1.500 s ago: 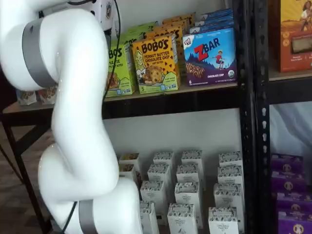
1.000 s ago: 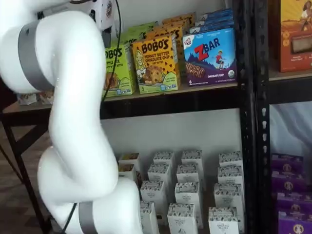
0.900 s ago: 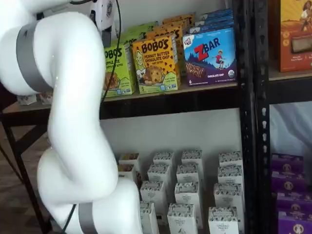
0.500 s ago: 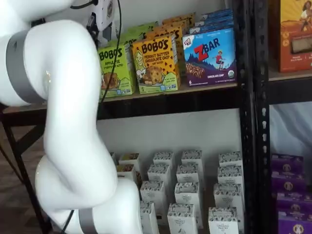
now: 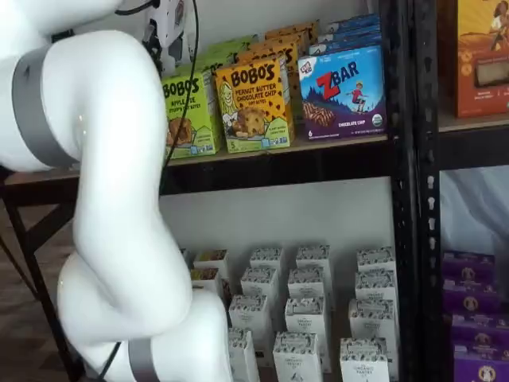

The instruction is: Pick the green box on the top shelf, the fourth from the left

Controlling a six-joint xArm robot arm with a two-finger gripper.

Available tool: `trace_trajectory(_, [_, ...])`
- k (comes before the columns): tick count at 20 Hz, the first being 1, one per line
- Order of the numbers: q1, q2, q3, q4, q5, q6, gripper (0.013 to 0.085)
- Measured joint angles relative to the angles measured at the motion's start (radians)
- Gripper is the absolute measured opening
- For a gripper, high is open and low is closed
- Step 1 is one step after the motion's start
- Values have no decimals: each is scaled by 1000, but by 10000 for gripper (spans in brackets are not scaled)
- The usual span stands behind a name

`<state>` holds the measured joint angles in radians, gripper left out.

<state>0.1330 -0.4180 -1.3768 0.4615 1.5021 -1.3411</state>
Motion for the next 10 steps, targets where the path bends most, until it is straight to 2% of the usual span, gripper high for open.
trace_trajectory(10, [14, 91, -79, -12, -4, 6, 850])
